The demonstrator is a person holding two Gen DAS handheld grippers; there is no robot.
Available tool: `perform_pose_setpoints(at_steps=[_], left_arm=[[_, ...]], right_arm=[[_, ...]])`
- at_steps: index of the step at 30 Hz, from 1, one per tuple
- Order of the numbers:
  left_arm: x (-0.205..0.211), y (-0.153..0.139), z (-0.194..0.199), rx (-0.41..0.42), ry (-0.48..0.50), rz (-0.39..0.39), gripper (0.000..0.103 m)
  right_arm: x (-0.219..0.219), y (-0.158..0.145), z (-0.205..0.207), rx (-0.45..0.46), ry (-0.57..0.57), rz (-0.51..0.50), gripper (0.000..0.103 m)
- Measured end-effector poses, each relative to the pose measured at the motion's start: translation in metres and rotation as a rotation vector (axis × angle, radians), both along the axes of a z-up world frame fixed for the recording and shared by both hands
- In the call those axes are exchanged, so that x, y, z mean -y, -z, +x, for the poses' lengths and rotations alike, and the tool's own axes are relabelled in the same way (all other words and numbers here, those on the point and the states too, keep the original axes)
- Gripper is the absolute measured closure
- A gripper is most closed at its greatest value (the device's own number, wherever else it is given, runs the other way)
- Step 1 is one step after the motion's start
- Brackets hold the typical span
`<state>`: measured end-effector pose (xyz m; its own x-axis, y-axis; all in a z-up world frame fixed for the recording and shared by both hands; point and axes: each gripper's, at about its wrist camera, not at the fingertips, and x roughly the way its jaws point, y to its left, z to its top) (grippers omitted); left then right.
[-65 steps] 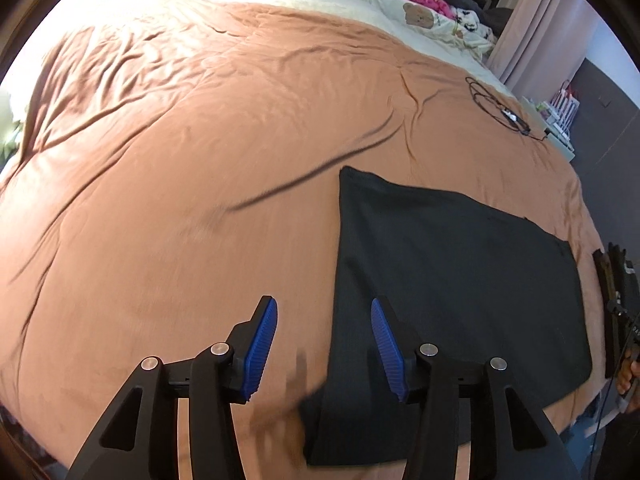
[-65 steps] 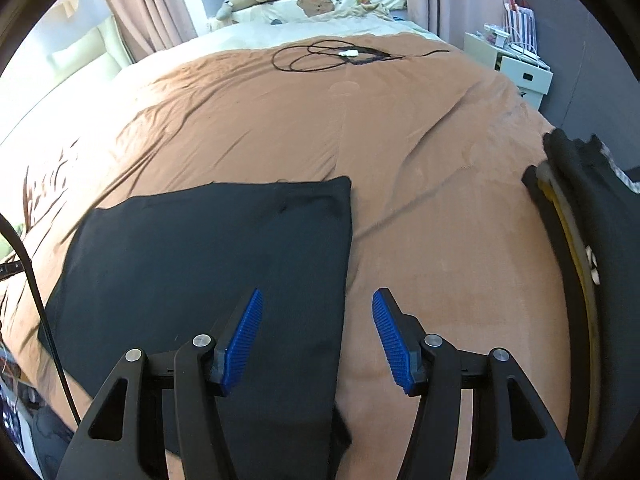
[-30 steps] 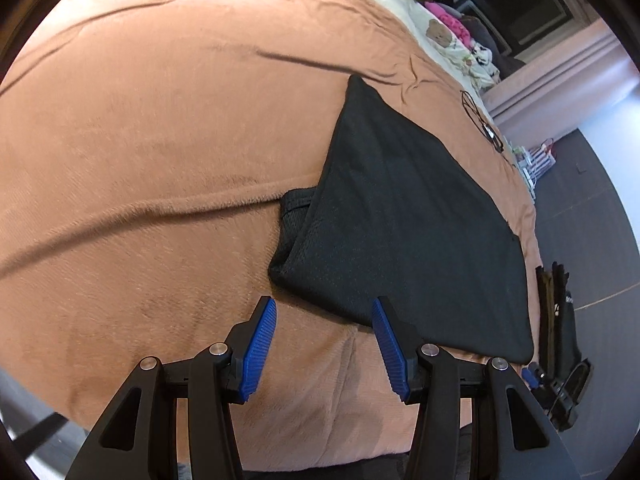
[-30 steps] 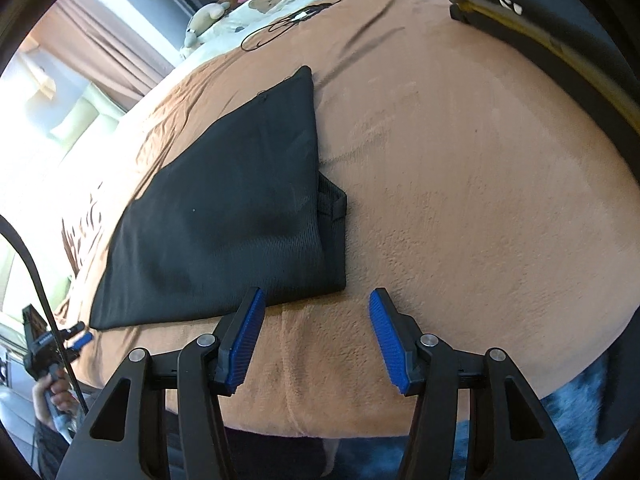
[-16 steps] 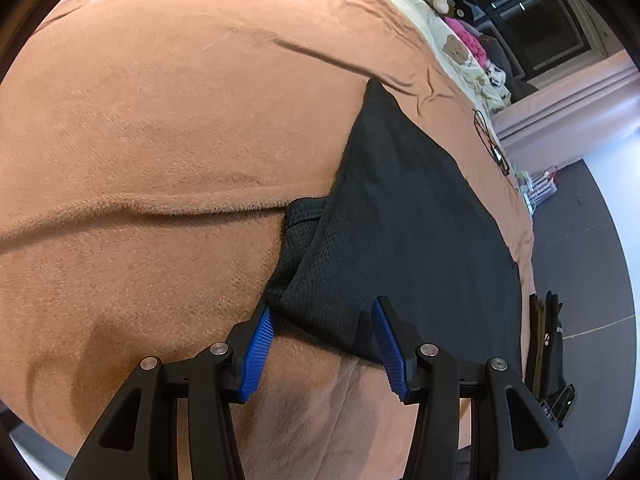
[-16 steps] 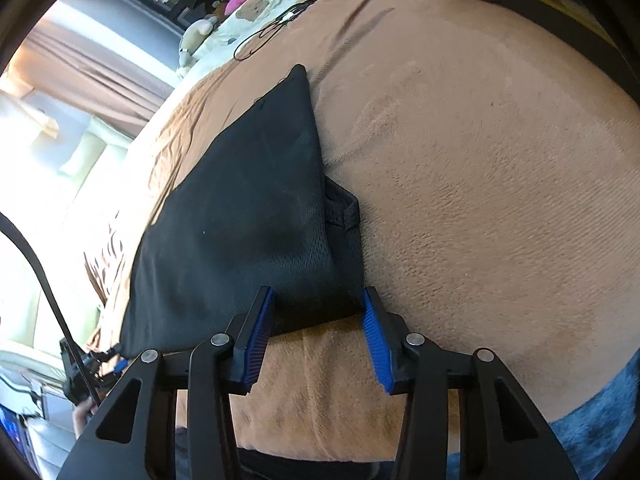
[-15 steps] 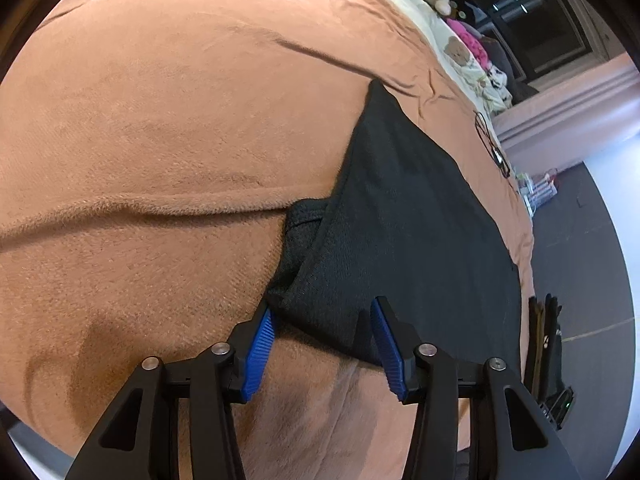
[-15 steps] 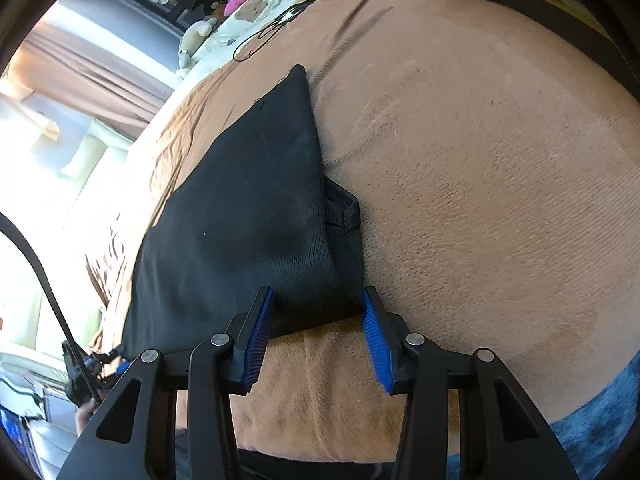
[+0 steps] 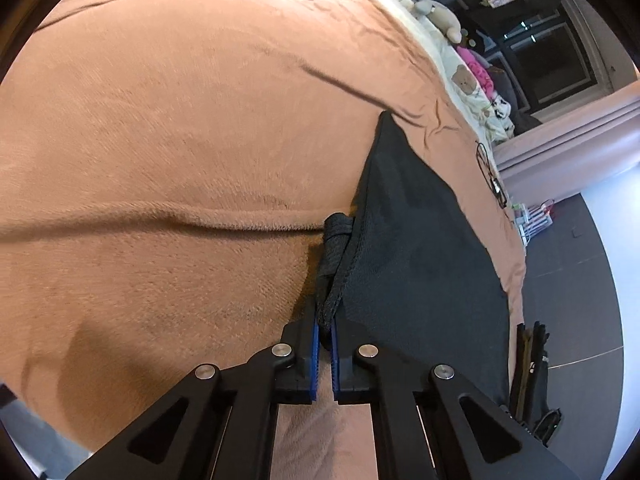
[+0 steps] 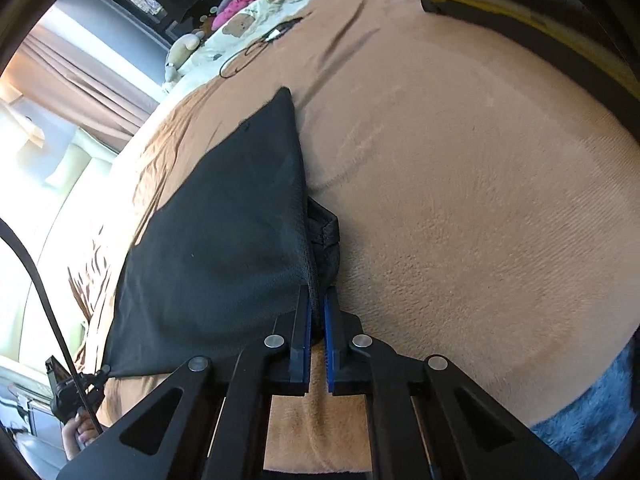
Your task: Fold small clothes
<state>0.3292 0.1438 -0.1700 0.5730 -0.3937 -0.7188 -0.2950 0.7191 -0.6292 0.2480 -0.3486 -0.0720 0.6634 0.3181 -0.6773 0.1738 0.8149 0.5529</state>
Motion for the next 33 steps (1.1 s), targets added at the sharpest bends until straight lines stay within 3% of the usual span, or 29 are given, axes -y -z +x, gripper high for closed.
perform_pose_setpoints(at_steps=[9, 16, 18, 20, 22, 27, 33], left_arm=[[-0.002, -0.019, -0.019, 0.022, 0.015, -0.026, 0.099], [-0.001, -0.011, -0.017, -0.008, 0.04, -0.054, 0.098], [0.0, -0.01, -0.017, -0.015, 0.039, -0.035, 0.094], [0.001, -0.007, -0.016, -0.019, 0.053, -0.018, 0.087], [-0.001, -0.003, -0.018, -0.021, 0.054, -0.019, 0.07], [-0.008, 0.009, -0.022, -0.006, 0.036, -0.051, 0.068], [-0.014, 0.013, -0.025, 0.007, 0.01, -0.096, 0.068]], right_arm=[[0.0, -0.008, -0.013, -0.005, -0.004, -0.007, 0.101], [-0.005, -0.018, -0.012, -0.041, -0.008, -0.115, 0.098], [-0.008, -0.026, -0.013, -0.036, -0.007, -0.147, 0.091], [-0.012, -0.036, -0.016, -0.02, -0.006, -0.181, 0.066], [-0.02, -0.048, -0.02, 0.009, -0.006, -0.22, 0.06], [-0.05, -0.062, -0.011, 0.04, -0.079, -0.267, 0.06], [-0.1, -0.054, 0.024, 0.04, -0.179, -0.291, 0.06]])
